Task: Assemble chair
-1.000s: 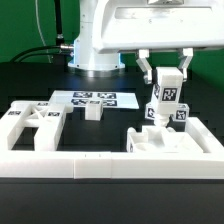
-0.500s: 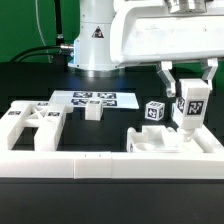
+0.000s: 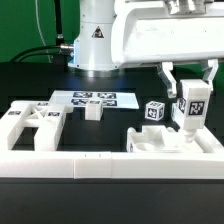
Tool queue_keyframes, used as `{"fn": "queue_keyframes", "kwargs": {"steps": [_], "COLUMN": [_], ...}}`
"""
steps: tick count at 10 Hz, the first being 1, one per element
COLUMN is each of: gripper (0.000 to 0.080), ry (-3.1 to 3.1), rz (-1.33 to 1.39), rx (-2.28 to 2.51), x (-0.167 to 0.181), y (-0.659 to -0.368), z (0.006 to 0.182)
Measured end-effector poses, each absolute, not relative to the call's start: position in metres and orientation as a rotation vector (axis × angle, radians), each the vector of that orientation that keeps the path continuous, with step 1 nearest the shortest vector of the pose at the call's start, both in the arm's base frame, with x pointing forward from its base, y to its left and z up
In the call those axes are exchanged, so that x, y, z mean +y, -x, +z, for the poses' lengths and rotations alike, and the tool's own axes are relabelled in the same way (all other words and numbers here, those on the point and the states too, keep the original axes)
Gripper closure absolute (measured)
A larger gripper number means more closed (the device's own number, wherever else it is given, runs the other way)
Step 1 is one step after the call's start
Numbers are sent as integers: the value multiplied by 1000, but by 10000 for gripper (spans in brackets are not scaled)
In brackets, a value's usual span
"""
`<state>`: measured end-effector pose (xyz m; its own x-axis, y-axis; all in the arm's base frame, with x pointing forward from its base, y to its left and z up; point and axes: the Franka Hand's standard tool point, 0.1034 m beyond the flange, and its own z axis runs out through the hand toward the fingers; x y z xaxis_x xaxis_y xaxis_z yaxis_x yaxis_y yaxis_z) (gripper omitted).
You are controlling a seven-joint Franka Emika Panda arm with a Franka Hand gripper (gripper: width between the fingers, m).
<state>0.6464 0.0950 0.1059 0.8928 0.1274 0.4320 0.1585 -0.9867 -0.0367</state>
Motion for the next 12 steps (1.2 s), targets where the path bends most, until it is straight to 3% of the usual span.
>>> {"fn": "queue_keyframes", "kwargs": {"steps": [12], "gripper": [512], "ry": [2989], "rz": [-668], "rx": [-251], "x": [100], "y": [-632], "z": [94]}}
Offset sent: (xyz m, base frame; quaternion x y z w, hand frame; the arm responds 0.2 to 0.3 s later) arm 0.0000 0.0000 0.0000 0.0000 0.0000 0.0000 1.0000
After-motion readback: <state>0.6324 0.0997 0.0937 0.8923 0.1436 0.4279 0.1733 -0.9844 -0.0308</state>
